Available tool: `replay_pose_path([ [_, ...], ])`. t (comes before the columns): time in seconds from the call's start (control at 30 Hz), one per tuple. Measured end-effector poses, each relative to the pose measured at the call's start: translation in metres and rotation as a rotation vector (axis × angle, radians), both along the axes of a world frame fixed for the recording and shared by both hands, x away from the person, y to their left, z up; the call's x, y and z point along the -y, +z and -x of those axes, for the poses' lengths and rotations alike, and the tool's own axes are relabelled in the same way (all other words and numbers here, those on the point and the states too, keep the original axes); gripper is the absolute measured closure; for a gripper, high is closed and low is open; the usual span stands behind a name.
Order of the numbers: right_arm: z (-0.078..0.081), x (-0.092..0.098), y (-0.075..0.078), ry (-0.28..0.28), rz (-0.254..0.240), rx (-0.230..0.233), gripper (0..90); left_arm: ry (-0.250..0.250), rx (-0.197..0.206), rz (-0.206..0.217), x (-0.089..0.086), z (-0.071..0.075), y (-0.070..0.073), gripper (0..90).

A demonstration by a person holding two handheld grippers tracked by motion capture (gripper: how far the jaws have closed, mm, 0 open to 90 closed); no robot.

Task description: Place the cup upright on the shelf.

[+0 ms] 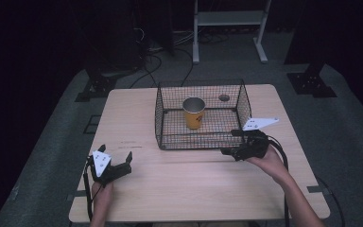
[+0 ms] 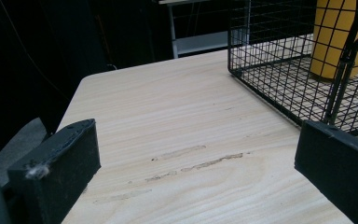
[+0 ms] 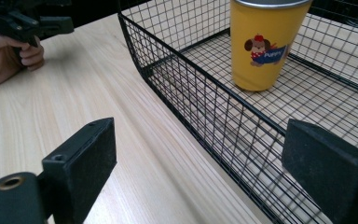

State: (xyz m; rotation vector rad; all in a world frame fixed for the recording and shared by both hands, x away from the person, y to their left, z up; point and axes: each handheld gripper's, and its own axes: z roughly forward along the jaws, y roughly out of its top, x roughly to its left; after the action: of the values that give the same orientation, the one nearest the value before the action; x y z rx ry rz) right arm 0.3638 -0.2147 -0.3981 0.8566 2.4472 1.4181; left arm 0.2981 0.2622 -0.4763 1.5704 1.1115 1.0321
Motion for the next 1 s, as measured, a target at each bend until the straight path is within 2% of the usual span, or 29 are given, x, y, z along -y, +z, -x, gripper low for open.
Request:
replay_pose_path([
  [1.0,0.025,0.022,-0.02,-0.043,-0.012,-0.007,9.3,0.001,0.0,-0.002,0.0,0.0,0.0,0.0],
])
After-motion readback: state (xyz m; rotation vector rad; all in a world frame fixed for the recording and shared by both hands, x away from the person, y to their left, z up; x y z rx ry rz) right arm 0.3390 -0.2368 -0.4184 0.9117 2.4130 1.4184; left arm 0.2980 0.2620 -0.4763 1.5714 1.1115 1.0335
